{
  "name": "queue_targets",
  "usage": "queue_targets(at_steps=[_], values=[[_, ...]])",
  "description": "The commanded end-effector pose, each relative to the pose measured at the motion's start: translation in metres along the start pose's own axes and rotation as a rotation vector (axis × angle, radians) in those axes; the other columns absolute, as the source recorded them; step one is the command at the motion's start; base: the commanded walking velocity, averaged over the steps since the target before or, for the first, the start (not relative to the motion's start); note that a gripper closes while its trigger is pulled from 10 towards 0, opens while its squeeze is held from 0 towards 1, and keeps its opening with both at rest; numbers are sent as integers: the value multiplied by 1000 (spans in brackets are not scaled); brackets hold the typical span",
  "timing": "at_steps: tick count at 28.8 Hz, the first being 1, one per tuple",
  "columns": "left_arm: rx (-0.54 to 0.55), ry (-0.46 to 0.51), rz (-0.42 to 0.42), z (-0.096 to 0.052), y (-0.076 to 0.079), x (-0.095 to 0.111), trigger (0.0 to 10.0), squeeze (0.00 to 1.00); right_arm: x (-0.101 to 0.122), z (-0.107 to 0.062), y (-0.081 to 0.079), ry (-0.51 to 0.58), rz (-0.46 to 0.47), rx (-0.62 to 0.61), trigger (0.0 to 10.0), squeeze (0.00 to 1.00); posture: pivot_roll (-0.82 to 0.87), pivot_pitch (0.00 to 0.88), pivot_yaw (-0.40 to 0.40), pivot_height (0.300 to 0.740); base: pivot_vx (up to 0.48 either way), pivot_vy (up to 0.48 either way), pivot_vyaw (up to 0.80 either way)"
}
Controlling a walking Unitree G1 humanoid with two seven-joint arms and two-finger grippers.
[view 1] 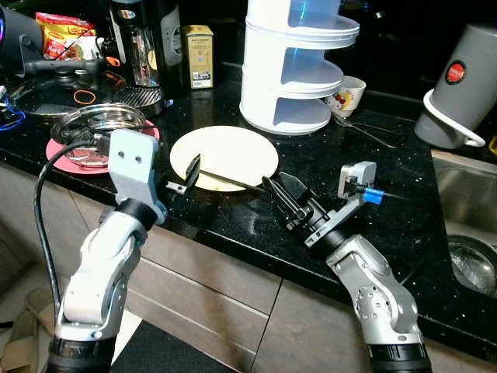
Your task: Kitchen organization
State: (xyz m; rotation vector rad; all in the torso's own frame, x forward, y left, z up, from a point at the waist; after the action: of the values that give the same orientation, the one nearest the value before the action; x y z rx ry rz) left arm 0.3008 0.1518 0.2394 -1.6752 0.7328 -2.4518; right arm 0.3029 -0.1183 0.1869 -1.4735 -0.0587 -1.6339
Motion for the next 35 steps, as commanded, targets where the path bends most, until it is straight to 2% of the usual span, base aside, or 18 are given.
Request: queue_targets(at_steps=[1,3,4,5,9,10,11,12,13,17,21,26,30,35], values=[[-42,0,42,1,2,-2,10000,0,0,-1,3,-2,11,-16,10000,0,-54,0,-54,740,0,0,0],[-89,-12,98,4,0,-7,10000,0,1,-1,4,0,10,-19,10000,0,-51,0,-56,740,0,0,0],[-89,-12,98,4,0,-7,10000,0,1,-1,4,0,10,-19,10000,0,-51,0,-56,740,0,0,0],[-137,-18,158,8,1,-11,10000,0,1,-1,4,2,11,-22,10000,0,-54,0,-57,740,0,0,0],[-173,-17,182,13,1,-14,10000,0,2,-2,5,5,12,-26,10000,0,-63,0,-51,740,0,0,0],[-182,-20,208,16,0,-15,10000,0,3,-2,5,6,12,-27,10000,0,-66,0,-51,740,0,0,0],[-194,-14,270,24,-4,-15,10000,0,5,-3,6,7,9,-37,10000,0,-77,0,-46,740,0,0,0],[-194,-14,270,24,-4,-15,10000,0,5,-3,6,7,9,-37,10000,0,-77,0,-46,740,0,0,0],[-190,1,306,31,-6,-11,10000,0,7,-4,7,9,11,-45,10000,0,-81,0,-42,740,0,0,-800],[-178,27,323,37,-5,-4,10000,0,9,-6,9,15,12,-53,10000,0,-83,0,-40,740,0,0,-800],[-149,40,372,41,2,-1,10000,0,11,-7,8,24,10,-55,10000,0,-85,0,-42,740,0,0,0],[-165,43,363,41,11,-5,10000,0,10,-7,8,19,9,-54,10000,0,-84,0,-44,740,0,0,0],[-258,62,364,40,24,-6,10000,0,10,-6,8,16,6,-55,10000,0,-82,0,-44,740,0,0,0],[-437,-7,460,33,36,-15,10000,0,8,-6,6,-3,6,-32,10000,0,-74,0,-45,740,0,0,0]])
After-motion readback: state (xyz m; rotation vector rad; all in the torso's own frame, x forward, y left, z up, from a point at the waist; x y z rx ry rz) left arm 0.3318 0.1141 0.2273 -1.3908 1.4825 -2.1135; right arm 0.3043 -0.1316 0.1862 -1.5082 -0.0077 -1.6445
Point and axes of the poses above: a point about 5 cm out from each wrist's last joint towards the gripper, its own z axis pointing out of the wrist towards the gripper, its own x axis along the axis of the wrist's last joint, y = z × x, the point moved 1 cm from there along z, pointing out of the wrist towards the gripper, and after that the axes turned 14 degrees about z, right-handed, at the moved point
